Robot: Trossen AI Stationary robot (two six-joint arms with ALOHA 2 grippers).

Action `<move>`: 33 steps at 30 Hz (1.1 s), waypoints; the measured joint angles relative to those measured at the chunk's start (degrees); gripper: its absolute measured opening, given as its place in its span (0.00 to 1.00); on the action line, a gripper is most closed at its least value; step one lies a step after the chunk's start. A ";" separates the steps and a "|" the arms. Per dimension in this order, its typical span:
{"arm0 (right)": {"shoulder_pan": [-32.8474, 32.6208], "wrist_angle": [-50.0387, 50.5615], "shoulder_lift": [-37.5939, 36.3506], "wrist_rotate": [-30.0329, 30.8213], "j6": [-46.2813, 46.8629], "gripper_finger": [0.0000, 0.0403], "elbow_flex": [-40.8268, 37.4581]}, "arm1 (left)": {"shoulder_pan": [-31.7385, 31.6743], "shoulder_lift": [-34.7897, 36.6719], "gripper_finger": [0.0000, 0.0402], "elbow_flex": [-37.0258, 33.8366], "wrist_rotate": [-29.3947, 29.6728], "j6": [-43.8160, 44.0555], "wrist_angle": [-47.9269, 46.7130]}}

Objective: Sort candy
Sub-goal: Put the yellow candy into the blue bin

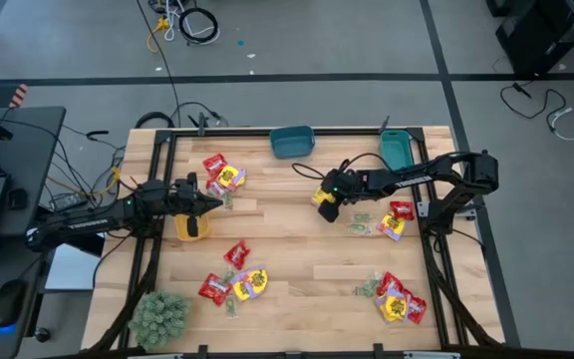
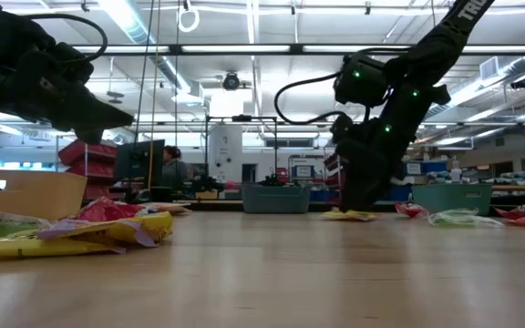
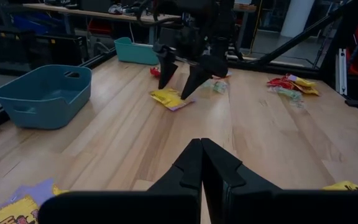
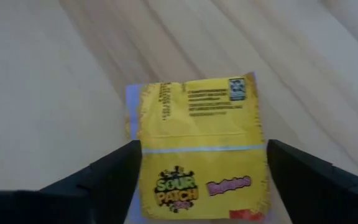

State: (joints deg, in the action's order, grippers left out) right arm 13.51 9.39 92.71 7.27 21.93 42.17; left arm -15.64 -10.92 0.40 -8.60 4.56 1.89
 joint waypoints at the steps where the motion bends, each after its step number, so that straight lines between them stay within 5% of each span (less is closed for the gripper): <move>1: -0.05 -0.18 0.00 -0.44 0.00 0.75 0.00 | 0.00 0.01 0.02 0.00 0.00 0.00 0.00; 16: 0.12 -0.27 0.00 -2.87 -5.87 0.02 0.02 | 0.00 0.02 0.02 0.00 0.00 0.00 -0.02; 24: 0.21 2.11 0.00 -5.45 -4.30 0.05 2.16 | 0.00 0.02 0.02 0.00 0.00 0.00 -0.02; 33: 1.36 1.29 0.00 -4.90 -5.84 0.39 4.63 | 0.00 0.00 0.02 0.00 0.00 0.15 -0.04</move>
State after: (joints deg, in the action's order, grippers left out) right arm 14.86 10.69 92.71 2.37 16.10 46.81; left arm -15.64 -10.91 0.40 -8.60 4.71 1.85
